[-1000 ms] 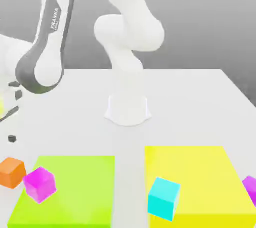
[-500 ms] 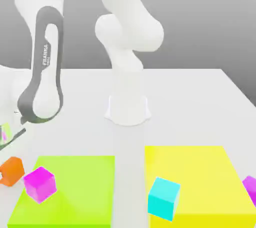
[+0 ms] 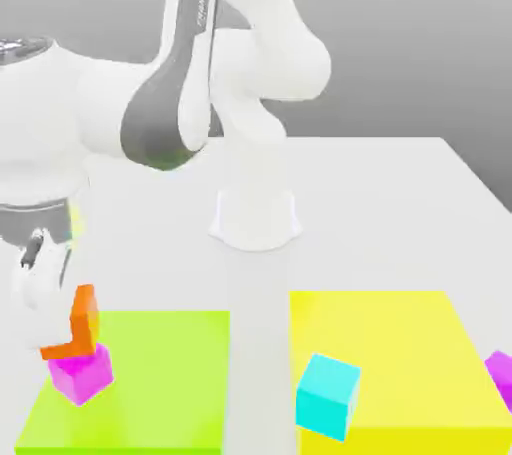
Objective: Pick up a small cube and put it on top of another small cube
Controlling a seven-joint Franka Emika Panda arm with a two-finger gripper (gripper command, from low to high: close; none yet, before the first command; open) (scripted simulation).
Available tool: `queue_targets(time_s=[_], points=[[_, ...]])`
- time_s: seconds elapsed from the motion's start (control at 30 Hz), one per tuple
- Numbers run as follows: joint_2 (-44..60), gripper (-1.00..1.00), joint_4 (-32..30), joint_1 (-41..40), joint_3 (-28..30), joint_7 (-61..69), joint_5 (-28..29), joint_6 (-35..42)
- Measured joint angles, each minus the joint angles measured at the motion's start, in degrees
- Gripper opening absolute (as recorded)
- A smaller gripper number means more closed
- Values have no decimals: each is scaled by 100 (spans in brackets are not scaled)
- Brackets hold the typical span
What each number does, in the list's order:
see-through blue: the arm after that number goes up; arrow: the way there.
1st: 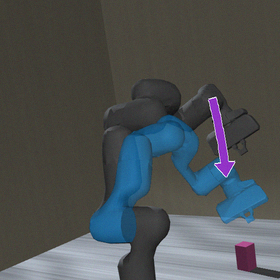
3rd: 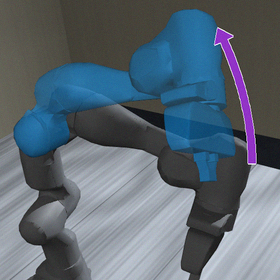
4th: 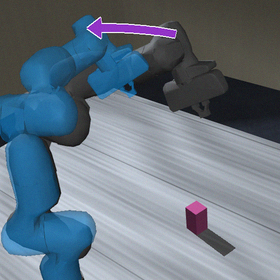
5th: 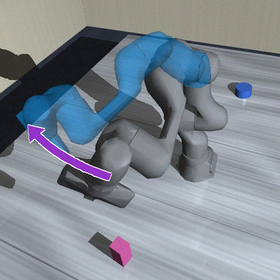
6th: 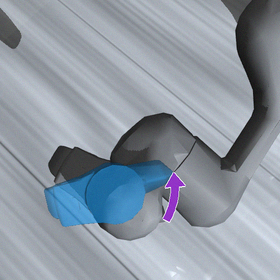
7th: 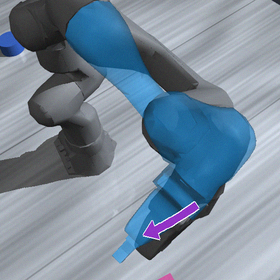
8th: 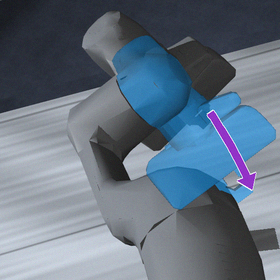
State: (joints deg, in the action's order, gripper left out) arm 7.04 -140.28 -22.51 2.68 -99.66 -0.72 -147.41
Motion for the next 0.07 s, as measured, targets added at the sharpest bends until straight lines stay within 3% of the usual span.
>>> queue_targets(time_s=[0.07], points=[[0, 100, 0, 0, 0, 0, 0, 0]])
